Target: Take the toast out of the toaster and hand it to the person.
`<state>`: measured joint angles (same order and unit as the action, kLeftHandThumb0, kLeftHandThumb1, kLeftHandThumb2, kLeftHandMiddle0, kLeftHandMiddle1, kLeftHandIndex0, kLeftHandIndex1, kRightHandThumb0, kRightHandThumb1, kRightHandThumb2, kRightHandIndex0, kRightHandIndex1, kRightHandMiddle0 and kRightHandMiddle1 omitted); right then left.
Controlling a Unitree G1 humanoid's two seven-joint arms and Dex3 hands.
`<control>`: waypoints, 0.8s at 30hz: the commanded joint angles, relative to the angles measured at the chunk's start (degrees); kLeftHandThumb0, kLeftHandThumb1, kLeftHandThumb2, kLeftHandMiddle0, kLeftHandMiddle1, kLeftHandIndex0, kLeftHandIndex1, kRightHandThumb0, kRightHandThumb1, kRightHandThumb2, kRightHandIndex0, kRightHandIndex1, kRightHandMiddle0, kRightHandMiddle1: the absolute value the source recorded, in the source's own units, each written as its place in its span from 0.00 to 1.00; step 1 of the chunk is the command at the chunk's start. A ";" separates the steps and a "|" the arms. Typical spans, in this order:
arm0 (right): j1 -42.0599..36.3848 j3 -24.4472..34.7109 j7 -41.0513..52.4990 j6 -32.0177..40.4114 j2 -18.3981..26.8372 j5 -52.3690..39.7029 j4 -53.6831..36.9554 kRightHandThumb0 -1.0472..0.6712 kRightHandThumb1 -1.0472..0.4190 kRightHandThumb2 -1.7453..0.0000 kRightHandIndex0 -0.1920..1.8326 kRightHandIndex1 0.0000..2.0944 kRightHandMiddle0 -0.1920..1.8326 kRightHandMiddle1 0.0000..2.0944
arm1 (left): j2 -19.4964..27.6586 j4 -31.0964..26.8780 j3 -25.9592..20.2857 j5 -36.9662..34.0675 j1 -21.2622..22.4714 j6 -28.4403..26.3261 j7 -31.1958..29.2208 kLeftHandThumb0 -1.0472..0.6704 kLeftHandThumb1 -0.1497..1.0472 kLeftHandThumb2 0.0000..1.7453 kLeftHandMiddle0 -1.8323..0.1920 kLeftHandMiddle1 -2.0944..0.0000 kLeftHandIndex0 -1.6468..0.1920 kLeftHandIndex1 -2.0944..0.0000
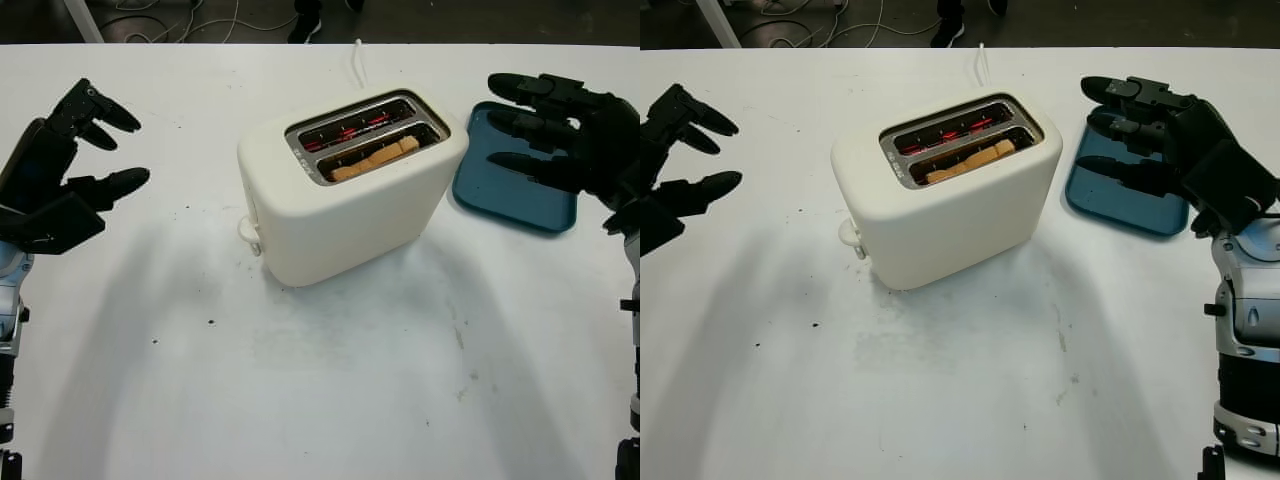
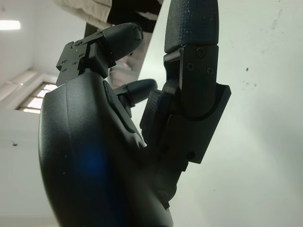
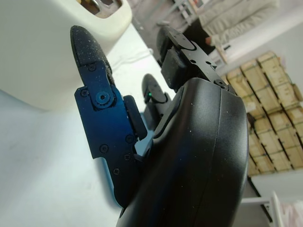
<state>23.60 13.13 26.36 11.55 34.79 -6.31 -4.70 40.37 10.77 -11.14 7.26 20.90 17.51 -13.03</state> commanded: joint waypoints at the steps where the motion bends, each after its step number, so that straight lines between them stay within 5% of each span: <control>1: -0.18 0.21 0.18 -0.42 0.35 -0.52 -0.23 0.24 0.17 1.00 0.37 0.00 0.35 0.00 | -0.31 -0.28 -0.44 -0.34 -0.91 -0.34 -0.15 0.00 0.89 0.24 0.91 0.19 0.90 0.26; 24: -0.25 0.37 0.37 -0.86 0.20 -0.56 -0.09 0.25 0.17 1.00 0.36 0.00 0.35 0.00 | -0.23 -0.38 -0.37 -0.06 -1.03 -0.11 0.02 0.00 0.89 0.24 0.91 0.19 0.90 0.27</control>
<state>23.60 13.14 26.78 11.55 34.79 -6.34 -4.70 40.37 10.76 -11.14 7.18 20.87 17.51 -13.03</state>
